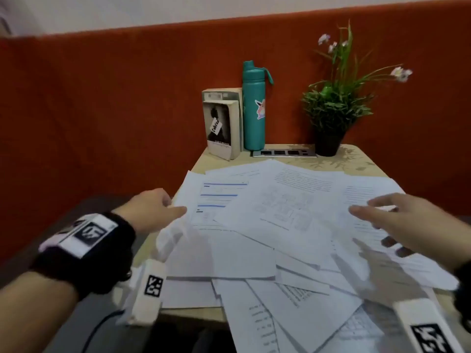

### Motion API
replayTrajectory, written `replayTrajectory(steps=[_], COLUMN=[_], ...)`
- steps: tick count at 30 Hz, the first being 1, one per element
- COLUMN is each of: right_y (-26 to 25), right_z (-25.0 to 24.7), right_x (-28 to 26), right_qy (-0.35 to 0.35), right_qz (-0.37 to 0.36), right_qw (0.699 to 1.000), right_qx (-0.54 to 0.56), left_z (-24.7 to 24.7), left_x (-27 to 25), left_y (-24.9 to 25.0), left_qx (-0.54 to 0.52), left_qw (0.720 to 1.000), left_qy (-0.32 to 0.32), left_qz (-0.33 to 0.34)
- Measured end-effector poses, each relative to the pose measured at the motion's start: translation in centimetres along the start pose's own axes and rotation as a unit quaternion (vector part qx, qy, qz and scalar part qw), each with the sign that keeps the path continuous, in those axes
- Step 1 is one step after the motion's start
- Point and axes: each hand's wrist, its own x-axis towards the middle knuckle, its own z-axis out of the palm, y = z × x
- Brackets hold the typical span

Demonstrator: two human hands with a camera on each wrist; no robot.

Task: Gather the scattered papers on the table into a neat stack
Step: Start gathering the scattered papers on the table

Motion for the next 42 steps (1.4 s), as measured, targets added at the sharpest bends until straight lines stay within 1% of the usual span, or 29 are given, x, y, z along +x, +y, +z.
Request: replayTrajectory(steps=[1,2,3,4,7,9,11,14,15,17,19,20,21,22,23,24,25,26,27,28,29,31,32,34,36,38,39,40,42], right_y=[-0.9,-1.7,-2.3,-2.9,-3.3,-3.5,-3.1,-1.8,-1.8,-1.5,-1.9,-1.9,-2.0,-2.0,-2.1,-1.9,-1.9,-1.9,-1.9,-1.9,-1.9,-2.3,-2.4,-2.3,-0.9,0.4,0.8,0.7,-0.6], right_z=[1.1,1.9,2.8,3.6,5.3,5.7,6.2,6.5,6.6,7.1,7.6,7.9,8.2,8.5,8.6,8.7,8.6,8.5,8.2,8.1,8.0,8.0,7.9,6.8,4.5,2.0,1.4,1.3,2.5], right_x=[1.0,1.4,2.2,2.4,4.4,4.9,5.3,6.0,5.8,6.0,5.8,5.7,5.6,5.6,5.5,5.7,5.7,5.7,5.5,5.4,5.2,4.8,4.7,5.2,6.9,8.3,8.6,8.7,8.7], right_qy=[-0.059,-0.101,-0.128,-0.133,-0.116,-0.118,-0.122,-0.105,-0.109,-0.126,-0.15,-0.161,-0.169,-0.178,-0.188,-0.195,-0.196,-0.196,-0.197,-0.2,-0.203,-0.215,-0.213,-0.185,-0.101,-0.019,0.0,0.0,-0.04], right_qz=[0.029,0.064,0.077,0.091,0.088,0.083,0.07,0.055,0.057,0.057,0.048,0.041,0.035,0.022,0.011,0.001,-0.011,-0.028,-0.048,-0.066,-0.079,-0.097,-0.096,-0.065,-0.007,0.048,0.06,0.062,0.051], right_qw=[0.998,0.993,0.989,0.987,0.989,0.99,0.99,0.99,0.988,0.984,0.977,0.974,0.972,0.971,0.971,0.97,0.97,0.972,0.974,0.973,0.972,0.969,0.968,0.975,0.991,0.999,0.997,0.994,0.988], right_qx=[0.018,0.018,0.014,0.004,-0.005,-0.004,0.002,0.081,0.095,0.113,0.142,0.154,0.16,0.155,0.149,0.147,0.14,0.123,0.103,0.09,0.084,0.08,0.087,0.102,0.082,0.005,-0.043,-0.085,-0.143], left_z=[0.6,1.0,1.4,1.7,2.9,3.1,3.2,2.7,2.5,2.3,2.3,2.5,2.8,3.1,3.4,3.8,3.9,3.8,3.6,3.5,3.2,3.5,3.7,3.9,4.0,4.1,4.3,4.6,5.2], left_x=[0.9,1.3,1.8,1.5,2.6,2.9,3.4,4.0,4.1,4.4,4.4,4.5,4.5,4.4,4.3,4.4,4.2,4.2,4.1,3.9,3.7,3.6,3.8,4.3,4.9,4.9,4.8,4.8,4.7], left_y=[0.7,1.1,1.6,2.2,2.2,2.2,2.0,2.1,2.2,2.8,3.6,3.8,4.0,4.3,4.5,4.5,4.7,4.5,4.4,4.3,4.4,4.2,4.1,3.7,3.0,2.1,1.8,1.6,2.0], left_qx=[0.006,0.007,-0.006,-0.016,-0.057,-0.092,-0.164,-0.244,-0.281,-0.341,-0.393,-0.41,-0.41,-0.382,-0.357,-0.353,-0.368,-0.398,-0.425,-0.43,-0.417,-0.355,-0.336,-0.357,-0.39,-0.388,-0.385,-0.379,-0.373], left_qw=[0.999,0.998,0.996,0.995,0.991,0.99,0.983,0.969,0.959,0.935,0.906,0.892,0.888,0.899,0.913,0.918,0.915,0.903,0.89,0.887,0.89,0.913,0.922,0.922,0.912,0.912,0.913,0.915,0.917], left_qy=[-0.034,-0.047,-0.066,-0.077,-0.077,-0.063,-0.047,-0.012,-0.026,-0.084,-0.148,-0.18,-0.206,-0.215,-0.199,-0.179,-0.167,-0.161,-0.162,-0.169,-0.179,-0.191,-0.181,-0.146,-0.125,-0.127,-0.133,-0.135,-0.133], left_qz=[-0.018,-0.044,-0.053,-0.065,-0.09,-0.083,-0.066,-0.021,-0.022,-0.048,-0.059,-0.053,-0.038,-0.019,-0.001,0.006,0.005,0.006,0.011,0.018,0.035,0.069,0.064,0.039,0.003,-0.025,-0.031,-0.039,-0.041])
